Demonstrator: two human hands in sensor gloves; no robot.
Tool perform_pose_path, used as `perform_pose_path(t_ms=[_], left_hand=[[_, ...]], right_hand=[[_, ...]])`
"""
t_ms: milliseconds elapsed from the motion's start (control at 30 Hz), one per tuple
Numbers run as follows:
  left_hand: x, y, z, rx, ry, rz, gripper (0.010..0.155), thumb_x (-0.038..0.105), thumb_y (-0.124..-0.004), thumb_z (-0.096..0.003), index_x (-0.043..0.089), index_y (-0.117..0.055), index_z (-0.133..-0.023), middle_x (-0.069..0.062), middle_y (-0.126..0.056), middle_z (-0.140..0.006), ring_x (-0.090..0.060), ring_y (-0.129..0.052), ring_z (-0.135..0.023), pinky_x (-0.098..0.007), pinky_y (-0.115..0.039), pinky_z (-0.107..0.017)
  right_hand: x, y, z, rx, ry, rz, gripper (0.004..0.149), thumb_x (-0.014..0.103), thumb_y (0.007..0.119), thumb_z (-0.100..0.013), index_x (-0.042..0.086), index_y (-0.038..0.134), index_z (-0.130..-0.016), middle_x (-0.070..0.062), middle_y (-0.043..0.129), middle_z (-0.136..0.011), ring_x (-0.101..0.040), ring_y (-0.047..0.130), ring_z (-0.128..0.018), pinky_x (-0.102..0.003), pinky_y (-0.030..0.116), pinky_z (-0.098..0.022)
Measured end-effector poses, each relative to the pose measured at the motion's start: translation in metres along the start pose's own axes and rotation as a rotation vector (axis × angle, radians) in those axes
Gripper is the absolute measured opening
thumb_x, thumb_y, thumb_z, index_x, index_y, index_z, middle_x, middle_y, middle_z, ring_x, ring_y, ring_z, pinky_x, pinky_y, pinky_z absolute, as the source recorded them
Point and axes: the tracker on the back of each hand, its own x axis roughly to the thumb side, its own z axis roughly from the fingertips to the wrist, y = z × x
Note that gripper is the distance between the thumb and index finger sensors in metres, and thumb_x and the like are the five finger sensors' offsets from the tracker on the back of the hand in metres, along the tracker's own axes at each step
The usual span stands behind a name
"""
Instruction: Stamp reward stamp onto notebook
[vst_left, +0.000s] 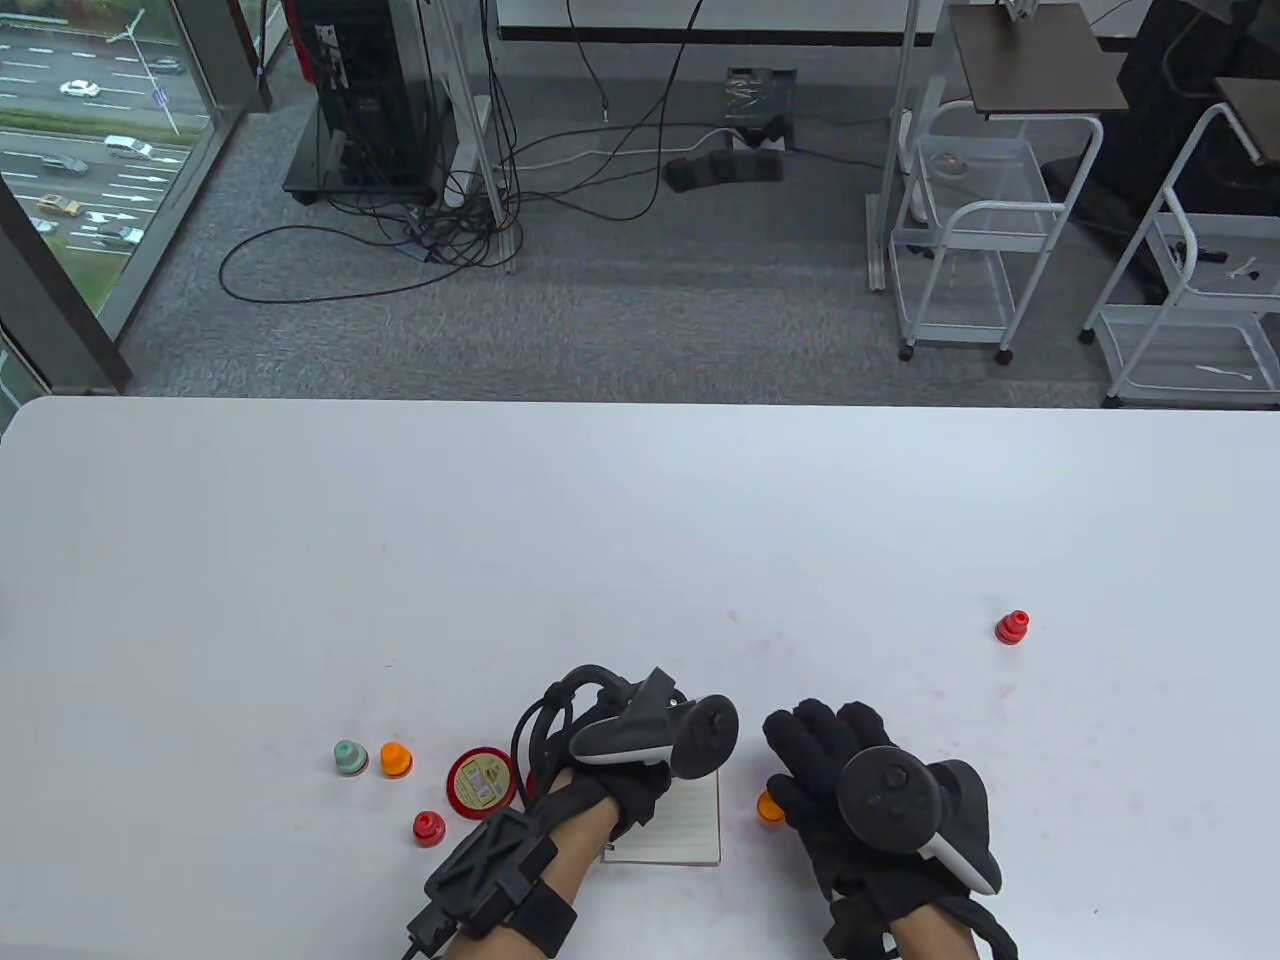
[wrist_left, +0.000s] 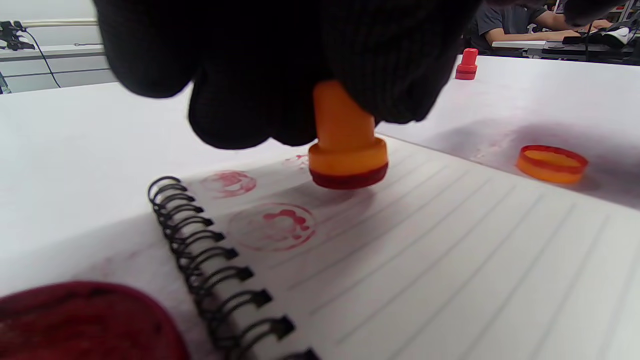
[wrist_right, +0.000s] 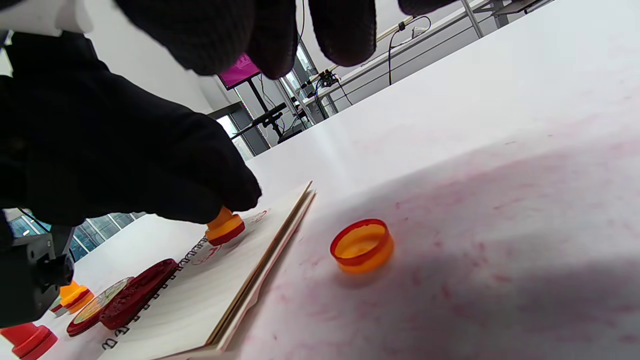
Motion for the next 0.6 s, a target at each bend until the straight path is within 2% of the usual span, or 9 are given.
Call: perform_pose_path(t_ms=[233,400,600], left_hand=[[-0.002,-0.003,-0.002,-0.007,-0.009,0.009,0.046,0.035,-0.086,-0.0417,0.024,-0.092,-0.086,-0.006,-0.097,-0.085,-0.025,-0.100,-0.068,-0.047,-0.084,-0.057],[-0.005,-0.007,-0.005,0.001,-0.052,0.056,0.044,0.034,-0.089,-0.0362,0.022,-0.095,-0.079,-0.008,-0.097,-0.076,-0.023,-0.100,-0.061,-0.046,-0.085,-0.056],[-0.004,0.000,-0.021,-0.119,-0.053,0.031,0.044,0.035,-0.091,-0.0327,0.025,-0.098,-0.075,-0.004,-0.100,-0.073,-0.021,-0.103,-0.059,-0.043,-0.088,-0.055]], right_hand=[[0.001,0.000,0.000,0.002,-0.001,0.000,0.059,0.037,0.072,-0.049,0.019,0.063,-0.104,-0.021,0.056,-0.113,-0.063,0.040,-0.097,-0.078,0.046,-0.065],[0.002,0.000,0.000,0.001,-0.001,0.002,0.058,0.037,0.072,-0.049,0.019,0.063,-0.104,-0.021,0.056,-0.113,-0.063,0.040,-0.097,-0.078,0.046,-0.065],[0.003,0.000,0.000,0.006,-0.003,0.010,0.058,0.037,0.072,-0.049,0.019,0.064,-0.104,-0.021,0.056,-0.113,-0.063,0.040,-0.097,-0.078,0.046,-0.065]])
